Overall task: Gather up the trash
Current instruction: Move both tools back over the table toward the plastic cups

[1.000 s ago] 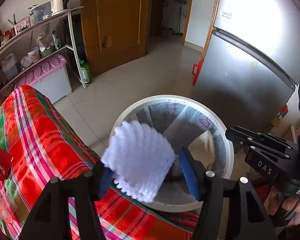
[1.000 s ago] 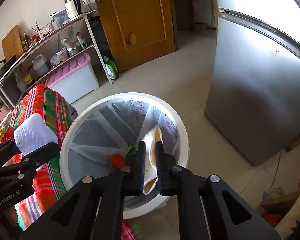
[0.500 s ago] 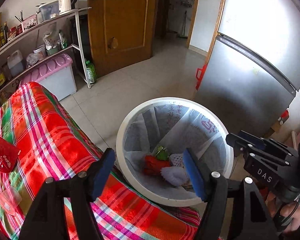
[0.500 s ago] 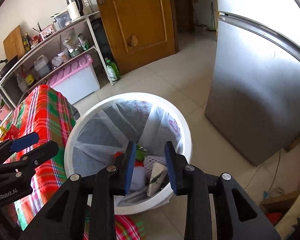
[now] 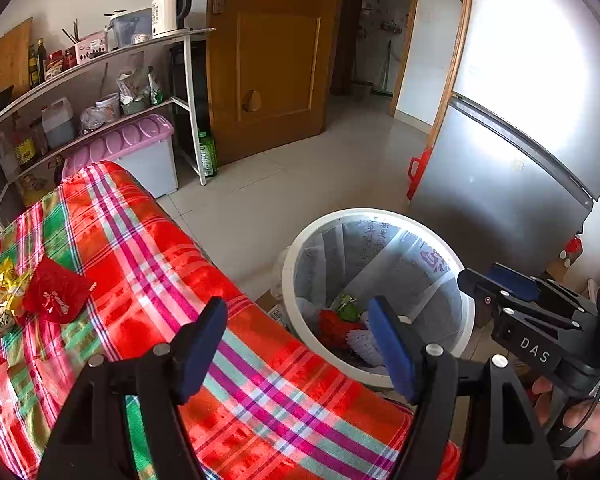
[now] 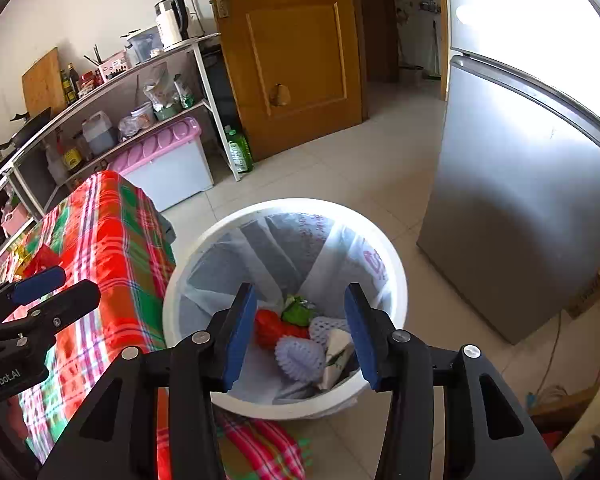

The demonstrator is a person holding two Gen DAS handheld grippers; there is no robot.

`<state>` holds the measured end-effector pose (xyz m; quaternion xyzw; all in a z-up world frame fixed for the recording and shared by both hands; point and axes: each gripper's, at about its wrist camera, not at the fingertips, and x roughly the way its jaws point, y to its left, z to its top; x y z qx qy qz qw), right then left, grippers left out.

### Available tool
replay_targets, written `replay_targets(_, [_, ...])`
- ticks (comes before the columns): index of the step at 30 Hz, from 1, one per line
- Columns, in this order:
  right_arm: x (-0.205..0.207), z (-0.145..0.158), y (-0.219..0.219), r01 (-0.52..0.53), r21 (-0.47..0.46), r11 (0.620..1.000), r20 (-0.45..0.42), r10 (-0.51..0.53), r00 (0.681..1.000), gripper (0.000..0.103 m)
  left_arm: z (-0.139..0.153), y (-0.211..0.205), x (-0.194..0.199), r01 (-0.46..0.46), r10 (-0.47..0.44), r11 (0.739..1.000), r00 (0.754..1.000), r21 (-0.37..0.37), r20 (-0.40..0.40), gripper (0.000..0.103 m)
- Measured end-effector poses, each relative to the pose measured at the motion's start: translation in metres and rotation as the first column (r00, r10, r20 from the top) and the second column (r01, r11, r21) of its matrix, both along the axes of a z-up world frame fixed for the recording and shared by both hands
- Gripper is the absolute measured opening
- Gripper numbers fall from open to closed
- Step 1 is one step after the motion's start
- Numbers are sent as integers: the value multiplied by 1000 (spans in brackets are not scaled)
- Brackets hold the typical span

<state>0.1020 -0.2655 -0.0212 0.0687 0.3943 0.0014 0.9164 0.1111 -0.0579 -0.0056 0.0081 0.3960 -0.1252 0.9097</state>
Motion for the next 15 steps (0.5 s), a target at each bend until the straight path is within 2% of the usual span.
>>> replay_targets(8, [-4,11,41,-88,10,996,45,88,995,50,5,53,-18,-105,105,994,994,-9,26,75])
replay_targets(15, [-4,18,93,-209,13,978,72,208,976,50,11,105,-39,-219,219,976,973,2,69,77])
